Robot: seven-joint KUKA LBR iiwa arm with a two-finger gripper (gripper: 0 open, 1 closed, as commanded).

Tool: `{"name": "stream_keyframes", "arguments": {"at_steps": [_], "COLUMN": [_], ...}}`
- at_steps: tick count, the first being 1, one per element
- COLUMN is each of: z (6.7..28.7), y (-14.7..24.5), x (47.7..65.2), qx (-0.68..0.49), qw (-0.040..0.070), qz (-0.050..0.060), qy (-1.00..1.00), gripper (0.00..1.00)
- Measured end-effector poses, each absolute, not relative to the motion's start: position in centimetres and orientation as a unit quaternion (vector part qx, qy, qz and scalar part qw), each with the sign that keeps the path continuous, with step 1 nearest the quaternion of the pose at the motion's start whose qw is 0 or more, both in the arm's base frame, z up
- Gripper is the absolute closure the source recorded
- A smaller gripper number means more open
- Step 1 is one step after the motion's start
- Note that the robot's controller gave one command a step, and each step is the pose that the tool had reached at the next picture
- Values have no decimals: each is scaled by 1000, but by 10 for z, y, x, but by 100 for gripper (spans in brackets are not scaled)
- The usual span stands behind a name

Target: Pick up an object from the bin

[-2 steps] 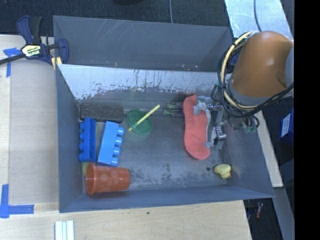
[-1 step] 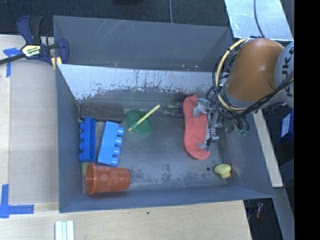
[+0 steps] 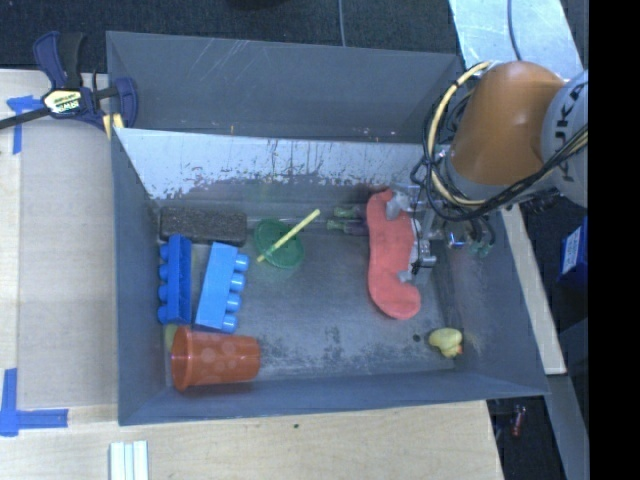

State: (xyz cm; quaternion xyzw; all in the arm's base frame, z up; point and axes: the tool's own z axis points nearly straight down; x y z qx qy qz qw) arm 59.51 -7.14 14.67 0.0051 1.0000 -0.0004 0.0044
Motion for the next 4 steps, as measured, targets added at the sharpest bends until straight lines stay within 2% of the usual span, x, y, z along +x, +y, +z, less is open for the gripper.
{"name": "stream_keyframes", "arguments": {"at_steps": [1,2,3,4], "z": [97,89,87,87], "y": [-80,-82,-85,-85], "x": [562,610,604,605], "qx": [105,-190,-189,-189], "qw": [5,3,-8,-8], "qz": [0,-2,-1,-1], "qy": [994,982,982,982], "gripper": [0,100,0,0]}}
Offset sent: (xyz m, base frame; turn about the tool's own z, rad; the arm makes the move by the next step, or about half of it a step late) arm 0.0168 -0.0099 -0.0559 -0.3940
